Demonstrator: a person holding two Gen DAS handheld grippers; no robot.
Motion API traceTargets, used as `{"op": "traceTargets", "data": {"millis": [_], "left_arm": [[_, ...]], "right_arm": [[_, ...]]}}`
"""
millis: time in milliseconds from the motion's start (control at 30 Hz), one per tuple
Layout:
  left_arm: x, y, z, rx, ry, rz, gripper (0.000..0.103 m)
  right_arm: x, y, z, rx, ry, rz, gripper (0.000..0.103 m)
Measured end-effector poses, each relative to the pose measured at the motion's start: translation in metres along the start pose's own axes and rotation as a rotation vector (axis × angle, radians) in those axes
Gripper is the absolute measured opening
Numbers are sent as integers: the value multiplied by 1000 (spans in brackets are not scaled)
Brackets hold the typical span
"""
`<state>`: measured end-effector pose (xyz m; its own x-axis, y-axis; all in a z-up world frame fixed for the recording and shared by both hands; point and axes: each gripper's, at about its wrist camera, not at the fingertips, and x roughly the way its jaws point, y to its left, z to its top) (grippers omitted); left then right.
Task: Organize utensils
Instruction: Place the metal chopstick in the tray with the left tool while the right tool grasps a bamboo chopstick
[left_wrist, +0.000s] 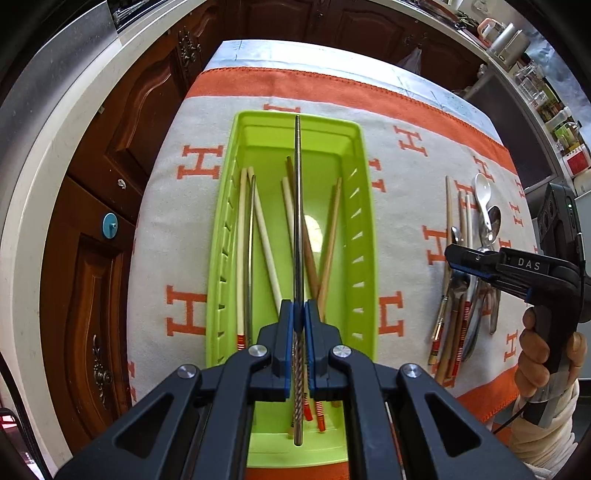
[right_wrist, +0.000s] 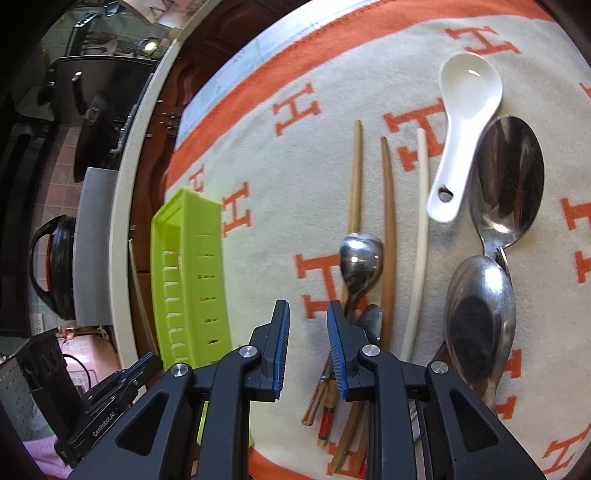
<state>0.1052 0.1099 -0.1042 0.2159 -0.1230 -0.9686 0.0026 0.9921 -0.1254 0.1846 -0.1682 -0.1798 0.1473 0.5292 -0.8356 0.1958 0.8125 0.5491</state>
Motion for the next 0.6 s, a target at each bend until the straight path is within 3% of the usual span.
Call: {"op": "traceTargets", "data": {"millis": [367,600], "left_arm": [[21,17,-7,2,24,9,3],[28,21,-10,-6,37,5,3]], "right_arm": [[3,9,-6,-31,-27,-119,18],[-3,5,-8,-15,-24,-151,18]]}}
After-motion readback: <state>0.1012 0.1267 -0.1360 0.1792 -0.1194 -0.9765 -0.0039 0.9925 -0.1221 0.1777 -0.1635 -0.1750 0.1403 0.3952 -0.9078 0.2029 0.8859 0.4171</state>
